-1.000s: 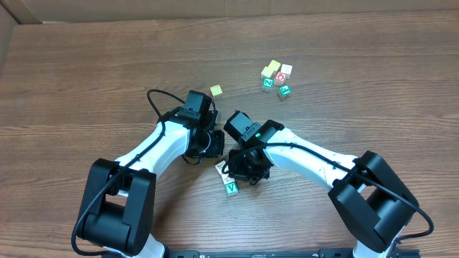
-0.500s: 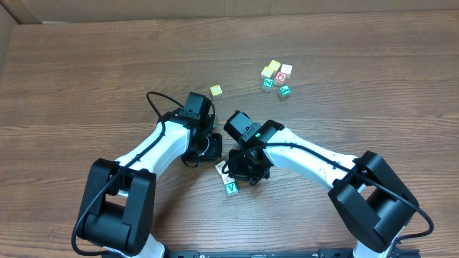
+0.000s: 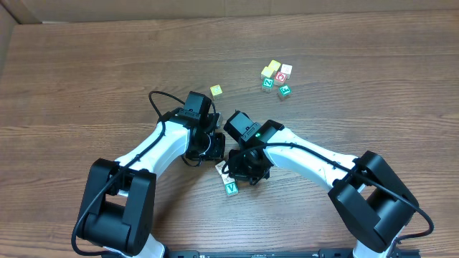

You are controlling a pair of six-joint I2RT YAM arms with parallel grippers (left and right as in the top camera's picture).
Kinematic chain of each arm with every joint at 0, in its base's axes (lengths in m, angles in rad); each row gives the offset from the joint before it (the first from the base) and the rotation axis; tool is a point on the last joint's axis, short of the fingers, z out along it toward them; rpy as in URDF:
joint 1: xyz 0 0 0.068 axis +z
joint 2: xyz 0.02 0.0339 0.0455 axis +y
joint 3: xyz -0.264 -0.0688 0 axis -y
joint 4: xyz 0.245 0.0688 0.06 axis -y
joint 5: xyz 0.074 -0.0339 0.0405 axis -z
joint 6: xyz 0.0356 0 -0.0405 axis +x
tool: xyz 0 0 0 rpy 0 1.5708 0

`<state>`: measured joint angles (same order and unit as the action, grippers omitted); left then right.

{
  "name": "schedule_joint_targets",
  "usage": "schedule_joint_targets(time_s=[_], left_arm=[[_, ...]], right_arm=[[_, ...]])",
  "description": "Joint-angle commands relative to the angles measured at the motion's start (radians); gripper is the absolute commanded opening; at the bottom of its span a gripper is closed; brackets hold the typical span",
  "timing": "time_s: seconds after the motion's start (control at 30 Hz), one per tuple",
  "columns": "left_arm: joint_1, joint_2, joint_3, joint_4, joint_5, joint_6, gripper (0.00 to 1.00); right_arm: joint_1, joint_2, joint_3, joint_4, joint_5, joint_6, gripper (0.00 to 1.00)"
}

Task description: Flip 3 blocks

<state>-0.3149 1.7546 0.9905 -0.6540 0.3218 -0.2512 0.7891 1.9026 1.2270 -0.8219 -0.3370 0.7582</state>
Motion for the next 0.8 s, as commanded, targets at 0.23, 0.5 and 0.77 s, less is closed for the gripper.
schedule_joint_targets(time_s=[0.23, 0.5, 0.77], left_arm=[[-0.006, 0.013, 0.023, 0.019, 0.091, 0.039, 0.04], [-0.005, 0.013, 0.023, 0.032, -0.015, 0.017, 0.04], [-0.008, 0.013, 0.023, 0.000, -0.037, 0.001, 0.04]], right_arm=[[0.003, -0.031, 0.024, 0.005, -0.005, -0.008, 0.04], [0.003, -0.031, 0.024, 0.005, -0.005, -0.008, 0.04], [0.003, -0.031, 0.024, 0.005, -0.005, -0.008, 0.05]])
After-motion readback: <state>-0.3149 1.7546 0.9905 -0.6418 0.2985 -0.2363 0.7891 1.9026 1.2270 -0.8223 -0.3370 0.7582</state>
